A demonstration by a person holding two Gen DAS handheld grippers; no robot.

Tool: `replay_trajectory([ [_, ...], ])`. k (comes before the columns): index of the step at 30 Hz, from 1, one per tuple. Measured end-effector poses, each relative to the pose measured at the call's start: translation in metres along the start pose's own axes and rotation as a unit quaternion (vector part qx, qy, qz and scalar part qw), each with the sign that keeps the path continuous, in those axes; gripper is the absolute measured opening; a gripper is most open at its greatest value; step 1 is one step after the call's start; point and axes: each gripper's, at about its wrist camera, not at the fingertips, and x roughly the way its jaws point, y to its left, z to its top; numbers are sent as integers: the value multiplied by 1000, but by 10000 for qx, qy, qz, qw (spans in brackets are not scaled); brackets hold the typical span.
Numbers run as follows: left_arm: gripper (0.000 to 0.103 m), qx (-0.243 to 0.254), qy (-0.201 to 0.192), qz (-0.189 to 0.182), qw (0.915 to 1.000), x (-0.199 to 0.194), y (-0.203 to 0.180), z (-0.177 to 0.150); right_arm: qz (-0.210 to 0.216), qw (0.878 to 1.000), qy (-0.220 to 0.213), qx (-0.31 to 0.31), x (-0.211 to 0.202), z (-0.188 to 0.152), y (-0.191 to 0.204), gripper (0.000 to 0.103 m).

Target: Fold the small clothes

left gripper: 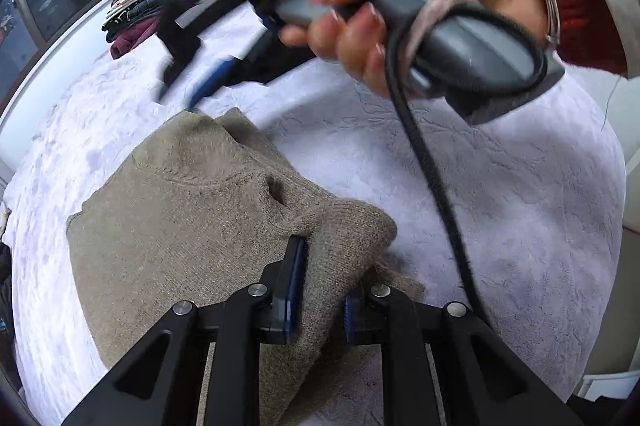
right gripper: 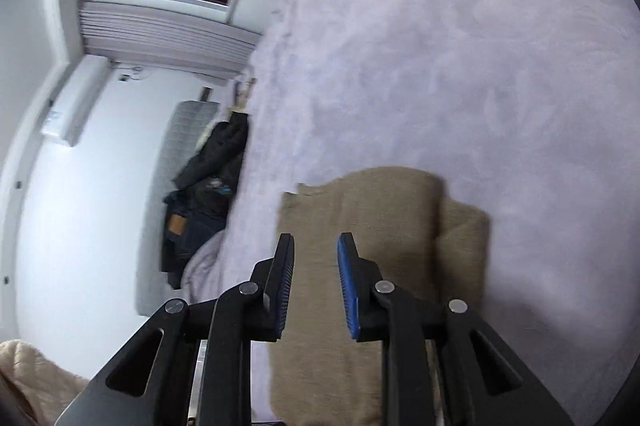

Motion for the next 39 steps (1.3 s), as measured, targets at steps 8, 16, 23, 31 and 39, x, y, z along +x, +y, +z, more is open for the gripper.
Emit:
replay_trajectory([
  [8, 77, -598, -161, -72, 9981, -36, 35, 1, -401, 9983, -101, 417, -9, -17, -21, 33],
  [16, 77, -1610, 19, 353, 9863, -53, 108, -9, -893, 9948, 480, 77, 18, -21, -1, 13],
  [23, 77, -2989, 698, 729, 9489, -24, 203, -40, -1500, 9879, 376, -105, -7, -46, 11, 18],
  [31, 77, -3662, 889, 438, 9252, -17, 232, -73, -833, 9902, 699, 874, -51, -141, -2, 68],
  [39, 77, -3607, 921, 320, 9276, -13, 225, -62, 50, 9872, 284, 1569, -32, -167, -10, 62],
])
